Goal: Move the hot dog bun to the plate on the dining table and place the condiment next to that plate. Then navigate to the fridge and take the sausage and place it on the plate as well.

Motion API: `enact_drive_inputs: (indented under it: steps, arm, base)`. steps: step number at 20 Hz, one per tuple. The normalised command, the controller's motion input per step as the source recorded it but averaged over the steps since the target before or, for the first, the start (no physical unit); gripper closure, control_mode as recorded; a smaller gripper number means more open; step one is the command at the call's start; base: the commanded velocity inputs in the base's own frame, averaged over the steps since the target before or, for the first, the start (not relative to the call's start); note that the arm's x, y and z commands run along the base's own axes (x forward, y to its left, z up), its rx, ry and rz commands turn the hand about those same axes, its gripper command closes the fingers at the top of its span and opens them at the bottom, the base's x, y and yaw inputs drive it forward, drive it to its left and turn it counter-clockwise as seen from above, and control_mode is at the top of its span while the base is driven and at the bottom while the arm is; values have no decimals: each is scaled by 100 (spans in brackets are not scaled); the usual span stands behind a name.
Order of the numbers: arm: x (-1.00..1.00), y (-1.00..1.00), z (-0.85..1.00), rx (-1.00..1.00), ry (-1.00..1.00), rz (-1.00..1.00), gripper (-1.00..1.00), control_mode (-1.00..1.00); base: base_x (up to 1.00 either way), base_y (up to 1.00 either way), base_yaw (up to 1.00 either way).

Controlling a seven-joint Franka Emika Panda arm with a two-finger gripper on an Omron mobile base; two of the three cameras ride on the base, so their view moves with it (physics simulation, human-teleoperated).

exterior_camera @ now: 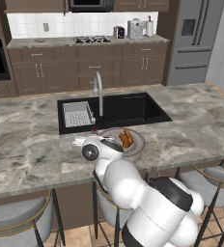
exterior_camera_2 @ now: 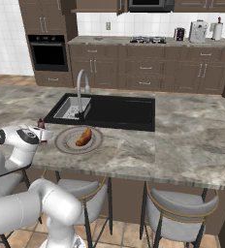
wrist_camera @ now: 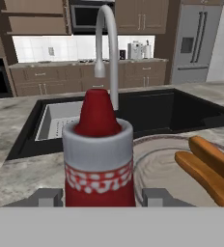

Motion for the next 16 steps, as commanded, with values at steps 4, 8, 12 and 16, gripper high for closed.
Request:
enact_drive_inputs:
  steps: [4,8,12,16]
  arm:
    - [0,0,-11,0,-5,0,100,-100]
    - [0,4,-8,0,-2,0,100,-100]
    - [0,10,-1,0,-3,0,100,-100]
    - [0,12,-5,0,-1,0,100,-100]
  base:
    - [0,0,0]
    - [0,0,0]
    - [0,0,0]
    - [0,0,0]
